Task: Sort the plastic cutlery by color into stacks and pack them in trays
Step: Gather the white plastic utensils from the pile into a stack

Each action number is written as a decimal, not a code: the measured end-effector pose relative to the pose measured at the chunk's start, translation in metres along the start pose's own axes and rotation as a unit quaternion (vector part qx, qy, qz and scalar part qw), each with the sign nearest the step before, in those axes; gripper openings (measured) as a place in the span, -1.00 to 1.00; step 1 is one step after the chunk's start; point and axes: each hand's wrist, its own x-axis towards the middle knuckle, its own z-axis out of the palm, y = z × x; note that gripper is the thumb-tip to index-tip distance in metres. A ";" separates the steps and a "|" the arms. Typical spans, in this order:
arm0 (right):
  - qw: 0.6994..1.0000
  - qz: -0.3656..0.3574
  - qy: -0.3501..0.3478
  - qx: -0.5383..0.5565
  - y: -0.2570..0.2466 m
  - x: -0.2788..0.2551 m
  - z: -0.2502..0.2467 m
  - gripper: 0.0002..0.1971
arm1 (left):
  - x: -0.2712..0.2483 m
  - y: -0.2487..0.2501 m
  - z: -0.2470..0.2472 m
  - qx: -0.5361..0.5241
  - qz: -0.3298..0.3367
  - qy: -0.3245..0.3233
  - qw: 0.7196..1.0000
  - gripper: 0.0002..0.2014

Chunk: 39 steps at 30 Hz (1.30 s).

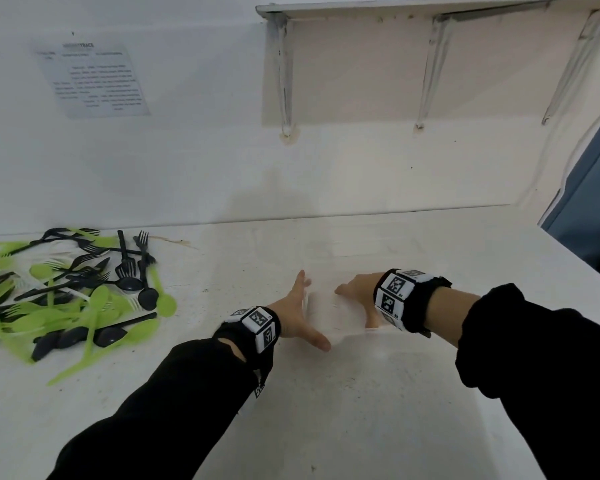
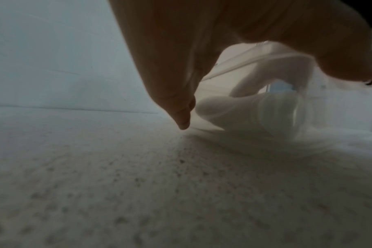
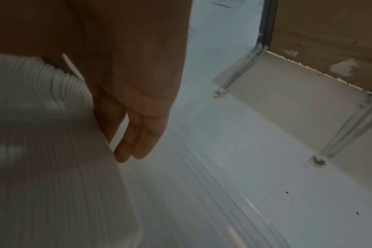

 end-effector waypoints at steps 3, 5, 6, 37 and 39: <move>1.000 0.001 0.004 0.002 0.000 0.001 -0.001 -0.20 | 0.001 -0.001 0.001 -0.005 0.003 0.000 1.000 0.39; 1.000 0.007 -0.005 0.018 0.000 -0.002 -0.007 -0.28 | 0.001 -0.001 0.001 -0.010 0.003 0.000 1.000 0.38; 1.000 0.018 -0.001 0.020 0.001 0.000 -0.007 -0.28 | 0.001 -0.001 0.001 -0.011 0.002 0.000 1.000 0.38; 0.994 0.017 -0.010 0.105 -0.009 0.006 -0.024 -0.17 | 0.001 -0.001 0.000 -0.001 -0.014 -0.006 1.000 0.41; 0.992 0.020 -0.001 0.122 -0.008 0.008 -0.026 -0.20 | 0.001 0.000 0.000 0.001 -0.015 -0.006 1.000 0.40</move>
